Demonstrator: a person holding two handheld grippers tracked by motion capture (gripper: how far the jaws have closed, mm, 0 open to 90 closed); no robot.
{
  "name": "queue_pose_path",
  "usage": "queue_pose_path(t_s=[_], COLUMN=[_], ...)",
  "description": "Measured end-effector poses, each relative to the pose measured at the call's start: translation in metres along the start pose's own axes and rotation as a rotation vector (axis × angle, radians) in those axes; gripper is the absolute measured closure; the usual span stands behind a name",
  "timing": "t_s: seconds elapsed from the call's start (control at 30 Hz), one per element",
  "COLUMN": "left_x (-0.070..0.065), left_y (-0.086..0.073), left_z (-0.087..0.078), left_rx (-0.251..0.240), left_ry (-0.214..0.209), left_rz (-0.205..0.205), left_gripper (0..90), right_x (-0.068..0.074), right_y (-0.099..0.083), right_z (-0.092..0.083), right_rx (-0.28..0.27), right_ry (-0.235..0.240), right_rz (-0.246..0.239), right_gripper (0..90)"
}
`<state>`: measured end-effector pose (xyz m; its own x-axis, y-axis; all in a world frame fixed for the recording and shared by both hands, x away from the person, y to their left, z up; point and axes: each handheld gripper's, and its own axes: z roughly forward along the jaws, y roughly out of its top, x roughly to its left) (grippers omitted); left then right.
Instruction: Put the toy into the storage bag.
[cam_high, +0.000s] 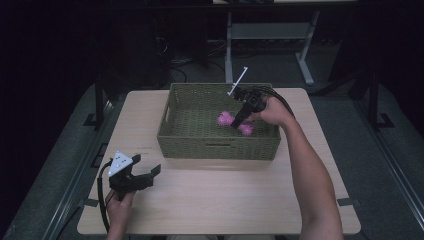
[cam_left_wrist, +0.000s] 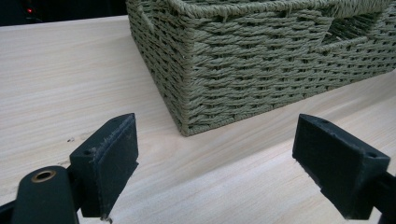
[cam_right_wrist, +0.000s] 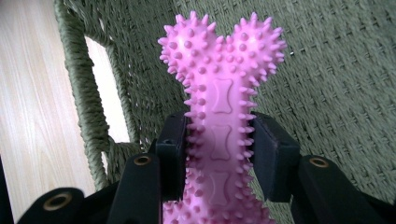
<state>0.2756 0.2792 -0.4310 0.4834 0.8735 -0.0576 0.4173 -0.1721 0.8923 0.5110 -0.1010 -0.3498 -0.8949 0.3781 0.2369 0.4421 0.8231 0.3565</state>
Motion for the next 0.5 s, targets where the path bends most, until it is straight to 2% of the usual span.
queue_pose_path(t_s=[0.5], left_x=[0.0], left_y=[0.0], left_z=[0.0], left_rx=[-0.004], left_ry=[0.002], left_rz=[0.0], left_gripper=[13.9], right_x=[-0.002], right_y=[-0.002], right_z=[0.014], right_rx=[0.011], right_ry=[0.014], right_rz=[0.003], right_gripper=[57.7])
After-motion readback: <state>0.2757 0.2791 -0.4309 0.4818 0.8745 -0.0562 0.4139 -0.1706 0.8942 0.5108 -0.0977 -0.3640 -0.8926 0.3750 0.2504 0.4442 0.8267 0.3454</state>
